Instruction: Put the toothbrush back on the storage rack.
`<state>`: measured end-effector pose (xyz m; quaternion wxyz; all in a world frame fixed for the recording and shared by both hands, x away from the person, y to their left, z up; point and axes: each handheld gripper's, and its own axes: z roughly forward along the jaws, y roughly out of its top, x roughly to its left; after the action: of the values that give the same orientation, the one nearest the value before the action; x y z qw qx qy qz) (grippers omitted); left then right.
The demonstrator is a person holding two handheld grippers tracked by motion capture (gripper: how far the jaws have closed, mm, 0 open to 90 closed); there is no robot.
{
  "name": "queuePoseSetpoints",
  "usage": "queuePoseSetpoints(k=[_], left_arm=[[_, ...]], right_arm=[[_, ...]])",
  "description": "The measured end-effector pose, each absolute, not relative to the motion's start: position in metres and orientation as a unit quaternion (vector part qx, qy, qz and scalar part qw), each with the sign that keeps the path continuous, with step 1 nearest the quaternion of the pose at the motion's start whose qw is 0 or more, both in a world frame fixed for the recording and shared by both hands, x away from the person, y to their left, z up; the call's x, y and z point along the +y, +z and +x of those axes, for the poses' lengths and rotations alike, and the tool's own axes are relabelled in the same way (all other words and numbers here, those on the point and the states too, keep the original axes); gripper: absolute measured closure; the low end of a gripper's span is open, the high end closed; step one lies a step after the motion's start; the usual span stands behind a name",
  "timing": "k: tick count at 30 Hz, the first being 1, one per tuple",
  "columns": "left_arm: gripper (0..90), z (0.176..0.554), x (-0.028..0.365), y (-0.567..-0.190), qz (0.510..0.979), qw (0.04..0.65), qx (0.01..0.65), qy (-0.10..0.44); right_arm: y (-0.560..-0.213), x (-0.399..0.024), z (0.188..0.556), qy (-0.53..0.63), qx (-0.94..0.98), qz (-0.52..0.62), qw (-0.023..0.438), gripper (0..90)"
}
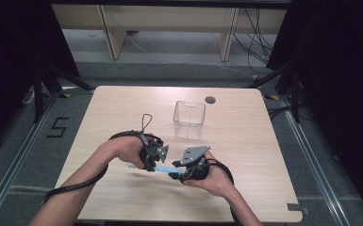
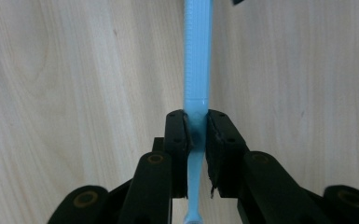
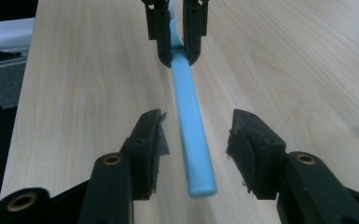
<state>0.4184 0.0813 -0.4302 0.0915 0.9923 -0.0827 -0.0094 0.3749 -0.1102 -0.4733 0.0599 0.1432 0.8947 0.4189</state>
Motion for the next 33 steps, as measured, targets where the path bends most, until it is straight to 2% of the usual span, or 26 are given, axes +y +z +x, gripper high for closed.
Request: queuePoseSetpoints(k=[8,21,27,28,31,33], left_arm=[[78.5,0.415,0.08,-0.425,0.992,0.097,-0.076,-0.01],[78.5,0.411,0.075,-0.423,0.991,0.095,-0.094,-0.015],[78.4,0.41,0.074,-0.419,0.991,0.093,-0.098,-0.009],[78.4,0.41,0.074,-0.418,0.991,0.097,-0.096,-0.008],[77.9,0.409,0.075,-0.417,0.99,0.103,-0.096,-0.002],[71.2,0.404,0.077,-0.413,0.991,0.107,-0.079,0.018]], right_arm=[[-0.474,-0.105,0.375,0.417,0.899,0.123,0.06,66.7],[-0.471,-0.103,0.372,0.412,0.903,0.102,0.063,77.2],[-0.47,-0.104,0.372,0.416,0.902,0.097,0.062,78.5],[-0.47,-0.105,0.369,0.415,0.901,0.115,0.049,78.5],[-0.469,-0.107,0.371,0.421,0.899,0.1,0.063,78.6],[-0.467,-0.108,0.367,0.421,0.897,0.121,0.053,78.7]])
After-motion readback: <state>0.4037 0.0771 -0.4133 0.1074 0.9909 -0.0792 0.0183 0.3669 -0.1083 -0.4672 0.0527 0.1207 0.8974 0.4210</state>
